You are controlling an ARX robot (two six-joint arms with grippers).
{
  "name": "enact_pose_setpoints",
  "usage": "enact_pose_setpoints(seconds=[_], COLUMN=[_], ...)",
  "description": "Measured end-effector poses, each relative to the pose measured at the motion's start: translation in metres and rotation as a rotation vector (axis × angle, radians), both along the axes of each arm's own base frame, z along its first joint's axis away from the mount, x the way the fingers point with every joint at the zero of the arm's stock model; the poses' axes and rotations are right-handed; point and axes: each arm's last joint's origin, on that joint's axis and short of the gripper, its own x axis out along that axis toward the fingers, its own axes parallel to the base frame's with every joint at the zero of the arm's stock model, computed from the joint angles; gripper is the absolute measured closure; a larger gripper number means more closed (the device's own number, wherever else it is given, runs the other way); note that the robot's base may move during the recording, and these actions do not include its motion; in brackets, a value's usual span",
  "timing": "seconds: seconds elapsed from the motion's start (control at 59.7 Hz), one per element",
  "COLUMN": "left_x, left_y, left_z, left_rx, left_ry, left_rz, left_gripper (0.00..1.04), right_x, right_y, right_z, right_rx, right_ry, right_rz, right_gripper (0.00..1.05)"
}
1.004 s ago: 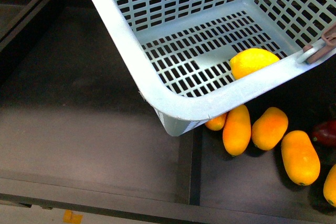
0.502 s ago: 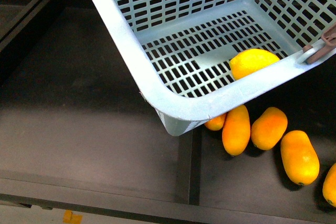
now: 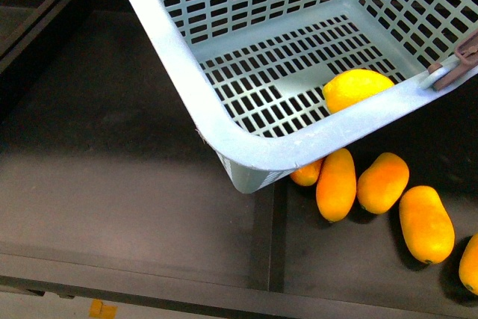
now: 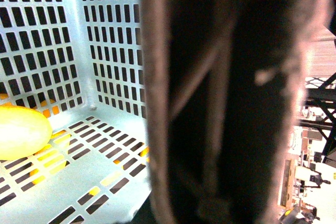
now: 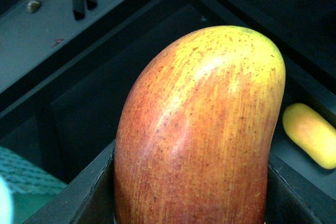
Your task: Pick lemon and mango into basket
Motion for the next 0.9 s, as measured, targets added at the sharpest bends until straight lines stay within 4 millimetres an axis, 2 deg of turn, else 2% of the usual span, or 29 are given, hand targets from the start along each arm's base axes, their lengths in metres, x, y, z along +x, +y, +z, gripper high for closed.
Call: enact_pose_setpoints(seconds=[0.151, 0.184, 0.285, 0.352, 0.469, 0.67, 0.904], left_x=[0.0, 0.0, 0.0, 0.0, 0.0, 0.0, 0.0], left_y=[0.0, 0.0, 0.0, 0.0, 0.0, 0.0, 0.0], left_z=[0.0, 0.0, 0.0, 0.0, 0.0, 0.0, 0.0], left_rx=[-0.001, -0.002, -0.001, -0.001, -0.001, -0.001, -0.001], left_ry=[0.001, 0.001, 0.001, 0.001, 0.001, 0.001, 0.001], left_rz=[-0.003, -0.003, -0.003, -0.003, -0.003, -0.003, -0.003], left_gripper=[1.01, 1.01, 1.01, 1.01, 1.01, 1.01, 1.01], right_x=[0.003, 0.007, 0.015, 0.028, 0.049, 0.076, 0.1], right_y=[0.03, 0.043, 0.063, 0.084, 0.107, 0.132, 0.148], right_z=[0.018, 0.024, 0.032, 0.037, 0.041, 0.038, 0.03], right_rx=[-0.065, -0.085, -0.119, -0.173, -0.207, -0.257, -0.341], right_ry=[-0.048, -0.064, -0.093, -0.122, -0.124, -0.109, -0.077], right_rz=[0.072, 0.102, 0.155, 0.196, 0.261, 0.303, 0.337], right_gripper=[0.42, 0.42, 0.42, 0.42, 0.42, 0.42, 0.42])
